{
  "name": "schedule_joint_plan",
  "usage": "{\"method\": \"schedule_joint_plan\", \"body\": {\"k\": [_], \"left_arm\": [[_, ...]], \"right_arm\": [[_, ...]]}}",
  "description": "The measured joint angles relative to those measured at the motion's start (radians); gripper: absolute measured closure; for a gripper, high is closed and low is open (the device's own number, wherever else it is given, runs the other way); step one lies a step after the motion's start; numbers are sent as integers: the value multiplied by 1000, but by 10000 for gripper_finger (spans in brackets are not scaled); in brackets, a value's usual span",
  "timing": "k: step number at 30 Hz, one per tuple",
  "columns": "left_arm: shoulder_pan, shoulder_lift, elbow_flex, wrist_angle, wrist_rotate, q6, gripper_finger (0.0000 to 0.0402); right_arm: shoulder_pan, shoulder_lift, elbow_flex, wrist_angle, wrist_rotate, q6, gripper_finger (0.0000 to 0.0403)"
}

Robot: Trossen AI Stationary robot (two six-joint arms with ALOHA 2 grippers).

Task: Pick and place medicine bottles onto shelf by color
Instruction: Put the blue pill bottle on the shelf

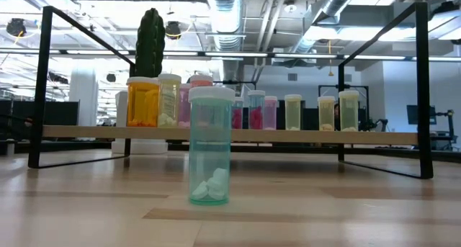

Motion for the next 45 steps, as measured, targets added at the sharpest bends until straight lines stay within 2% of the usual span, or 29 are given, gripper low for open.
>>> {"method": "schedule_joint_plan", "body": {"k": [8, 18, 27, 32, 45], "left_arm": [[24, 0, 0, 16, 6, 21, 318], [87, 0, 0, 40, 9, 111, 308], [236, 0, 0, 130, 88, 367, 308], [314, 0, 1, 172, 123, 460, 308], [457, 0, 2, 193, 157, 533, 308]], "right_arm": [[0, 0, 0, 0, 0, 0, 217], [0, 0, 0, 0, 0, 0, 217], [0, 0, 0, 0, 0, 0, 217], [0, 0, 0, 0, 0, 0, 217], [0, 0, 0, 0, 0, 0, 217]]}}
